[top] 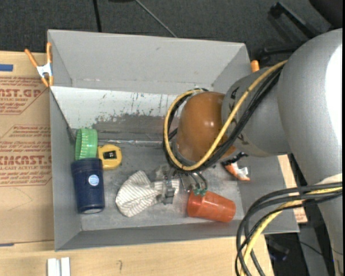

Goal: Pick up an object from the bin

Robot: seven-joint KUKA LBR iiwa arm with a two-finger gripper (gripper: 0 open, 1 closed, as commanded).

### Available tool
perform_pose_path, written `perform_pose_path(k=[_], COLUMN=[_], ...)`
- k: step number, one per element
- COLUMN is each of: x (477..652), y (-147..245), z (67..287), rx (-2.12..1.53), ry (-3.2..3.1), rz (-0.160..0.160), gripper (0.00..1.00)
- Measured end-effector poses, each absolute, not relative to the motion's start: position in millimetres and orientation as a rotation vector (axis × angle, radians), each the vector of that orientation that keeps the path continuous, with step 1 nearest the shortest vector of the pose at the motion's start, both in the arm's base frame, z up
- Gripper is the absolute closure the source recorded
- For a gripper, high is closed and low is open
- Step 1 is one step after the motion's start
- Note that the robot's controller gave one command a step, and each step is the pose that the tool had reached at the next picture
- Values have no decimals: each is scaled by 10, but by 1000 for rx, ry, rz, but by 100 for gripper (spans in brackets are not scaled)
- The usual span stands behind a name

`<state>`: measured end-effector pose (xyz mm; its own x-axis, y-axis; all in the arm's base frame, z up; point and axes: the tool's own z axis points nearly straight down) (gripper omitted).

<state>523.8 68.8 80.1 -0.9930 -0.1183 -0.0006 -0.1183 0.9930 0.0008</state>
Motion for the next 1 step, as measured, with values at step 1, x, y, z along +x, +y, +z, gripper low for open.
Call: perform_pose_path(k=[1], x=[5084], y=[712], z=[2387], rx=[-280], ry=[3122], rz=[1], gripper=[100])
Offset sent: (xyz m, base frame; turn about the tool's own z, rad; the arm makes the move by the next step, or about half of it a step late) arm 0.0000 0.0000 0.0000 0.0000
